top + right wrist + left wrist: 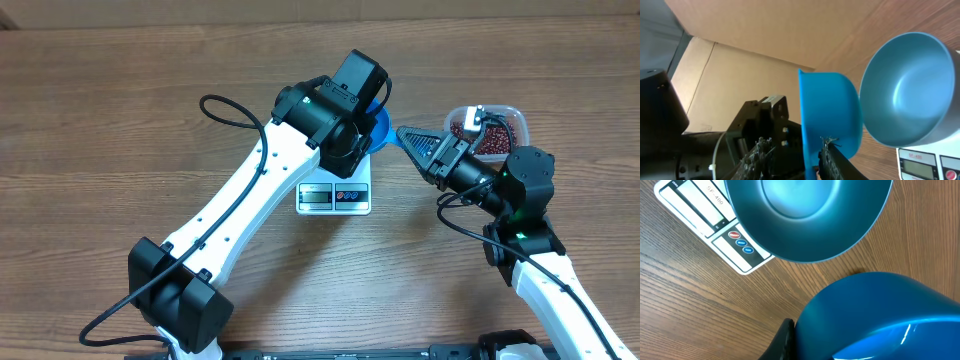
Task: Scoop item into bowl and weigh 150g on scale
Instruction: 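Close the right gripper on the blue cup's handle beside the left gripper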
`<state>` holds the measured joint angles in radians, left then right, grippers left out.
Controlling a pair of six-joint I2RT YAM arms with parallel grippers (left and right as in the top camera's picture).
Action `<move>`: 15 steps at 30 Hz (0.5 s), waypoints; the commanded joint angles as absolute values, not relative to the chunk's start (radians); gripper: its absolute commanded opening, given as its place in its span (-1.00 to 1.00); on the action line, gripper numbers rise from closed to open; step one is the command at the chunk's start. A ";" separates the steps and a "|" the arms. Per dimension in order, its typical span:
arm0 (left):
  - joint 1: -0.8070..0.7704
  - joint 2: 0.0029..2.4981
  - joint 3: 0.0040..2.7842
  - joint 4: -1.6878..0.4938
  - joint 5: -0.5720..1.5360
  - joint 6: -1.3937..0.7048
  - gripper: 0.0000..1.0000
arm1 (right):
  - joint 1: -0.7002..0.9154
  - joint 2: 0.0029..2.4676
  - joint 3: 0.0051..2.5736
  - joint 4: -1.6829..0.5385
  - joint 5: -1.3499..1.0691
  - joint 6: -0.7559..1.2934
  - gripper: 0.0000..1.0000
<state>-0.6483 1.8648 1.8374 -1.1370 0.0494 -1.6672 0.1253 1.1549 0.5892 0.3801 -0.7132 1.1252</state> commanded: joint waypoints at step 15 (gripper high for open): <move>-0.656 1.876 1.861 -1.147 0.045 -1.654 -0.92 | 0.130 1.156 0.610 0.380 -0.670 1.117 -0.63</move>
<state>-0.6483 1.8648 1.8374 -1.1439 0.0494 -1.6676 0.1253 1.1549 0.5892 0.3744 -0.6804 1.1233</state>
